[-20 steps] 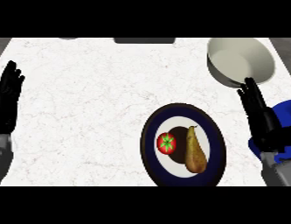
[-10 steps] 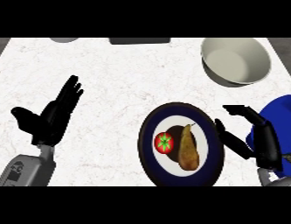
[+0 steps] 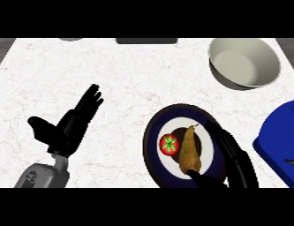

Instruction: Pick the tomato from the plate and place it in the bowl

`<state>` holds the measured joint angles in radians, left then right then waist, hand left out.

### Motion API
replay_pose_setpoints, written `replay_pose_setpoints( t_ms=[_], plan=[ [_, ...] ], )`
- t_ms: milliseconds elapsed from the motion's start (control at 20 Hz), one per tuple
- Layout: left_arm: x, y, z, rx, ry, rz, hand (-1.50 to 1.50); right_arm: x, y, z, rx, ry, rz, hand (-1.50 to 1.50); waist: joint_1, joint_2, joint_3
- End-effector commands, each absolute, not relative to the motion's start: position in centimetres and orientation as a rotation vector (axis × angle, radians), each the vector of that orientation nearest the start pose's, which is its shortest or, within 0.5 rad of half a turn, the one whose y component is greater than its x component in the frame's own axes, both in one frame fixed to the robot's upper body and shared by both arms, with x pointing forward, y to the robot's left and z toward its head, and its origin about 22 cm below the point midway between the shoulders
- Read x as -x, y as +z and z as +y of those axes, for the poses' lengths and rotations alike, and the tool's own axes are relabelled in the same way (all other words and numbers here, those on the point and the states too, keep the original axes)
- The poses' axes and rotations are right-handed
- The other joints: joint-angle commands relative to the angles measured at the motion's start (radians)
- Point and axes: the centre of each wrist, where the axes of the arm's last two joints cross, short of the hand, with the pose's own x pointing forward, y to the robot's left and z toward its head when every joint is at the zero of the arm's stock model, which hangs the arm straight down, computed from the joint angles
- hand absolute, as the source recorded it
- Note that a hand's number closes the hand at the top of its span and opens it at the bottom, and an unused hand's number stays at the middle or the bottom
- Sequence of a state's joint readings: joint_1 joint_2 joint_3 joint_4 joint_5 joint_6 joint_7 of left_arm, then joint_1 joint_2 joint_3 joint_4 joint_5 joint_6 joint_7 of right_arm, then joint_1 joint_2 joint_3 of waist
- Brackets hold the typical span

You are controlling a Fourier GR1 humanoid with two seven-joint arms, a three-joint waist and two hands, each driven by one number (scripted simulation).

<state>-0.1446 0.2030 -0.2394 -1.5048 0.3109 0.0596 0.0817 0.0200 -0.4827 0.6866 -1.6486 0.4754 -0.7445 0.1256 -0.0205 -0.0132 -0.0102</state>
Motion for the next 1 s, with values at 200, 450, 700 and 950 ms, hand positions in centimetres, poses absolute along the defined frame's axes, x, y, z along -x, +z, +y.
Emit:
replay_pose_setpoints(
  t_ms=[200, 450, 700, 950],
  plan=[
    [-26.5, 2.1, 21.2, 0.241, -0.121, -1.477, 0.0, -18.9, 1.5, -19.1, 0.893, 0.799, -1.39, -1.5, 0.003, -0.003, -0.005],
    [-27.2, 2.1, 20.3, 0.254, -0.115, -1.474, 0.0, -19.0, 4.5, -13.8, 0.889, 0.881, -1.181, -1.5, 0.013, 0.008, -0.002],
    [-26.1, 2.2, 19.7, 0.285, -0.139, -1.467, 0.0, -19.4, 8.7, -8.3, 0.894, 0.88, -0.995, -1.5, 0.033, 0.008, 0.006],
    [-26.0, 2.1, 20.7, 0.282, -0.135, -1.486, 0.0, -21.6, 8.6, -6.1, 0.942, 0.881, -0.838, -1.5, 0.034, 0.01, 0.008]
  ],
)
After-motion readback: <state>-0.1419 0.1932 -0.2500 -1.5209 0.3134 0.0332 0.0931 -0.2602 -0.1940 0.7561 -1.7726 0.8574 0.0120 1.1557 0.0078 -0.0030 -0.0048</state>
